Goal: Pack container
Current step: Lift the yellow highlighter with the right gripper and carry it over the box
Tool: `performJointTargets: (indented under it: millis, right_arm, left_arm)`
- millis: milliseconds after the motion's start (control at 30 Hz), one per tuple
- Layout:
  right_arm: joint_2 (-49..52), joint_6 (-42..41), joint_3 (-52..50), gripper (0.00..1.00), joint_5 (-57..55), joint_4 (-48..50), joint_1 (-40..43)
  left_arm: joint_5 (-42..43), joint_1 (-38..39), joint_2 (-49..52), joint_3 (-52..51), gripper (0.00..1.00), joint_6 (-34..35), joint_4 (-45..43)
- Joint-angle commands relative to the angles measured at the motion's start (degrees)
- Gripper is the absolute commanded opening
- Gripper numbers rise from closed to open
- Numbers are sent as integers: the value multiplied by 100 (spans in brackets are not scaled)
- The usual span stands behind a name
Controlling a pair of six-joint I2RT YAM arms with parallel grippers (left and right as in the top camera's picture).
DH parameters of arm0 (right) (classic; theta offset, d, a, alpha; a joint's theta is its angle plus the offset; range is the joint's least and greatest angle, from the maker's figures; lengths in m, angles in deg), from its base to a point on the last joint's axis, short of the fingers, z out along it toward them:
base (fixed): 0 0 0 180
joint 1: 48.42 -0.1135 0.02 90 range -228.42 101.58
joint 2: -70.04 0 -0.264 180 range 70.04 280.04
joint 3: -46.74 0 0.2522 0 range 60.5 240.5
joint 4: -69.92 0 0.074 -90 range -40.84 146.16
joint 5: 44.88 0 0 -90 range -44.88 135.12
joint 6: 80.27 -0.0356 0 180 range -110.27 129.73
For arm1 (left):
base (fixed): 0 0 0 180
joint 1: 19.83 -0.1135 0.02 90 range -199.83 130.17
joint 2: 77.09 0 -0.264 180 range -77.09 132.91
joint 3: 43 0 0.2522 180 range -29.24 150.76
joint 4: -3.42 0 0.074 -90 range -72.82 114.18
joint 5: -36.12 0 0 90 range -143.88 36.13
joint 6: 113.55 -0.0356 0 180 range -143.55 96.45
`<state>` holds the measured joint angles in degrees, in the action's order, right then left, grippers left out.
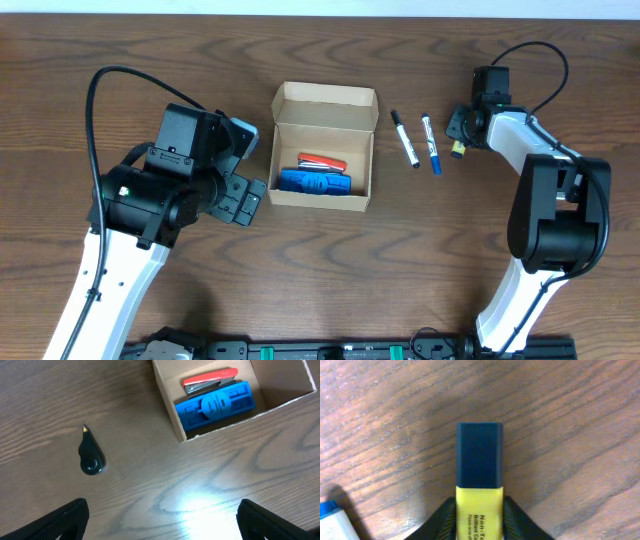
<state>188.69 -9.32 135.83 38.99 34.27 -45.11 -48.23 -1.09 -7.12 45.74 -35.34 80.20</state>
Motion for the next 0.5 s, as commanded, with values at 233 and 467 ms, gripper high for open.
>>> performJointTargets:
  millis: [233, 467]
  right_arm:
    - [-212, 4, 212, 11, 190, -531, 35]
    - [-1095, 22, 586, 8, 264, -1121, -48]
  left_arm:
    - [17, -39, -35, 61, 95, 66, 17]
    - [17, -39, -35, 61, 95, 66, 17]
